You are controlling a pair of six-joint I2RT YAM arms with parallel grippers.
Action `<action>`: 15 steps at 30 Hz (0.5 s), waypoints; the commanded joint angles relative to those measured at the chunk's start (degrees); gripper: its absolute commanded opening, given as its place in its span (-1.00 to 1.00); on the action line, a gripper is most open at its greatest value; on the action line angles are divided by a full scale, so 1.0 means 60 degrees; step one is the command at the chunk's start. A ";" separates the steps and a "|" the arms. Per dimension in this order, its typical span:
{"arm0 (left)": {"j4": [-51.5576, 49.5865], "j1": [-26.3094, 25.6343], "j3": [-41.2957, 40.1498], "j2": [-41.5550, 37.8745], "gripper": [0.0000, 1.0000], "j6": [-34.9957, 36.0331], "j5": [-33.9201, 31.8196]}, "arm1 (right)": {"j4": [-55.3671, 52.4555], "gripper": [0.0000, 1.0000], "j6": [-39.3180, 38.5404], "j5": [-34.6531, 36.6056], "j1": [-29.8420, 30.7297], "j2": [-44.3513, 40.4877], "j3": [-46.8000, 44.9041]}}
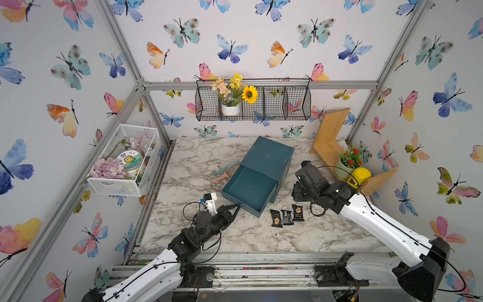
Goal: Take the cookies out of the drawer
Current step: Place the cookie at the center of the board.
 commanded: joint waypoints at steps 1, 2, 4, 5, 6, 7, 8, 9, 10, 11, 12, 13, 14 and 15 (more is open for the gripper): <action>0.0207 0.0006 0.0242 -0.0032 -1.00 0.0165 -0.0130 | -0.0764 -0.96 -0.0442 0.0462 -0.0262 0.0309 -0.0333; 0.0206 0.0012 0.0247 -0.0027 -1.00 0.0165 -0.0132 | -0.0849 -0.96 -0.0472 0.0542 -0.0336 0.0455 -0.0419; 0.0180 0.0005 0.0262 -0.0018 -1.00 0.0165 -0.0133 | -0.0889 -0.96 -0.0572 0.0678 -0.0511 0.0777 -0.0598; 0.0155 0.0011 0.0283 -0.0025 -1.00 0.0165 -0.0138 | -0.0882 -0.96 -0.0603 0.0762 -0.0573 0.0934 -0.0652; 0.0125 0.0004 0.0293 -0.0020 -1.00 0.0165 -0.0132 | -0.0873 -0.96 -0.0666 0.0848 -0.0647 0.1118 -0.0741; 0.0104 0.0005 0.0314 -0.0019 -1.00 0.0165 -0.0134 | -0.0886 -0.95 -0.0687 0.0889 -0.0744 0.1329 -0.0722; 0.0089 0.0011 0.0311 -0.0018 -1.00 0.0165 -0.0148 | -0.0935 -0.95 -0.0741 0.0887 -0.0813 0.1508 -0.0675; 0.0088 0.0009 0.0313 -0.0031 -1.00 0.0146 -0.0156 | -0.0920 -0.95 -0.0784 0.0988 -0.0867 0.1684 -0.0669; 0.0088 0.0008 0.0308 -0.0032 -1.00 0.0146 -0.0165 | -0.0914 -0.95 -0.0812 0.1034 -0.0936 0.1822 -0.0670; 0.0088 0.0005 0.0296 -0.0053 -1.00 0.0128 -0.0176 | -0.0873 -0.96 -0.0875 0.0957 -0.1059 0.1970 -0.0698; 0.0088 0.0004 0.0300 -0.0047 -1.00 0.0120 -0.0191 | -0.0814 -0.95 -0.0966 0.0819 -0.1185 0.2117 -0.0710; 0.0088 0.0005 0.0300 -0.0068 -1.00 0.0119 -0.0191 | -0.0767 -0.95 -0.1004 0.0750 -0.1238 0.2239 -0.0721; 0.0088 0.0006 0.0299 -0.0070 -1.00 0.0117 -0.0192 | -0.0718 -0.96 -0.1034 0.0722 -0.1272 0.2379 -0.0735; 0.0088 0.0004 0.0299 -0.0063 -1.00 0.0116 -0.0193 | -0.0677 -0.95 -0.1083 0.0675 -0.1287 0.2521 -0.0743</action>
